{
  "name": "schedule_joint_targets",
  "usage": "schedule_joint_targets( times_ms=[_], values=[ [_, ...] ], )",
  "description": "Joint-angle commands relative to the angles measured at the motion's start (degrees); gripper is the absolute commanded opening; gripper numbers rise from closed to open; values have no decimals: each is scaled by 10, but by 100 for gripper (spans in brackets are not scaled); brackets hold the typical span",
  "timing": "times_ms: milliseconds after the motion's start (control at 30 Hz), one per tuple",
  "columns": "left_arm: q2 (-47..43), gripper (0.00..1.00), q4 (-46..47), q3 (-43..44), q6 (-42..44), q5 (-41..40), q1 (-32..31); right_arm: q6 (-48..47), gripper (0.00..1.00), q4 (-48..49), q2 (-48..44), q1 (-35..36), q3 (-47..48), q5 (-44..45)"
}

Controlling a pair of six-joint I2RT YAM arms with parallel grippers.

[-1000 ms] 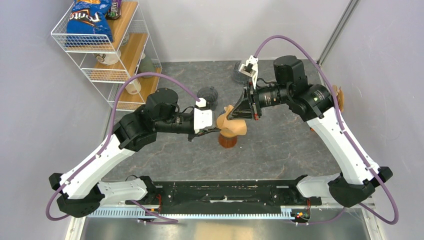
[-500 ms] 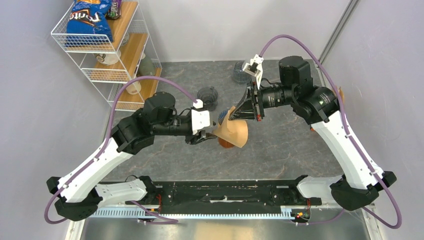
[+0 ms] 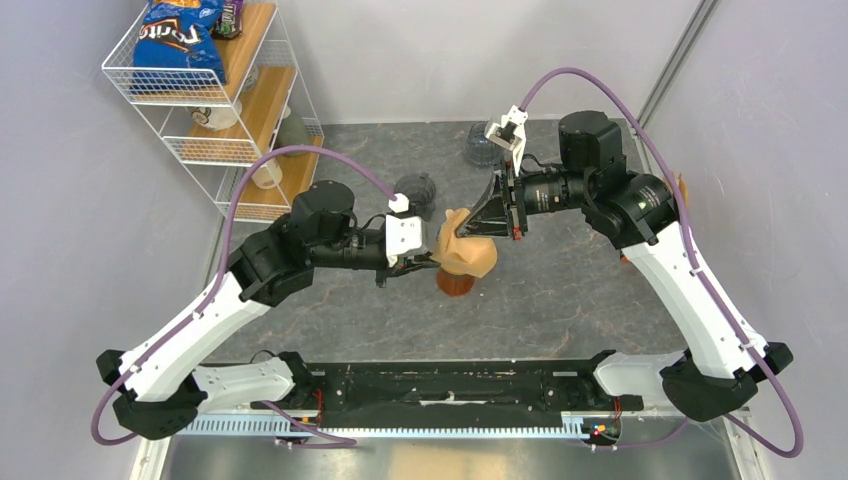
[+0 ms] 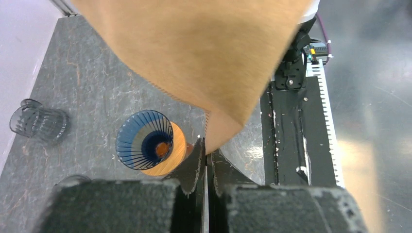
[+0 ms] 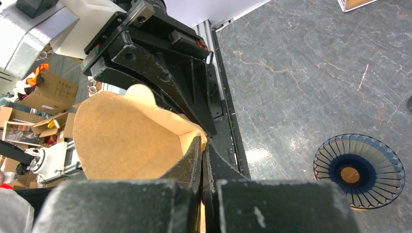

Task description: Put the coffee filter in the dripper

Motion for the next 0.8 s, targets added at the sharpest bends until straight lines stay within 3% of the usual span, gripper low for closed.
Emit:
schedule_joint_targets(
  times_ms=[0,33,67,133,167,267,367,567,667,767],
  values=[
    [-15,2,9,7,-8,41,3,-2,0,18,-12,4,-1,12],
    [-15,5,10,7,-14,40,3,-1,0,18,-12,4,-1,12],
    [-14,23,13,7,-21,37,3,-2,0,17,-13,4,-2,12],
    [-16,46,30,8,-42,18,3,-2,0,15,-16,4,-5,15],
    [-19,64,44,5,-55,3,3,-2,0,14,-17,4,-7,17],
    [-21,77,80,0,-85,-21,3,-3,0,12,-18,4,-8,23],
    [-16,91,98,-1,-99,4,2,1,0,13,-17,4,-8,25],
    [-10,92,147,-22,-113,-9,0,11,0,20,-17,4,-14,25],
    [-5,84,151,-17,-122,-12,0,12,0,20,-19,4,-22,23],
    [-9,70,149,-18,-122,-12,0,8,0,16,-24,4,-29,27]
  ],
)
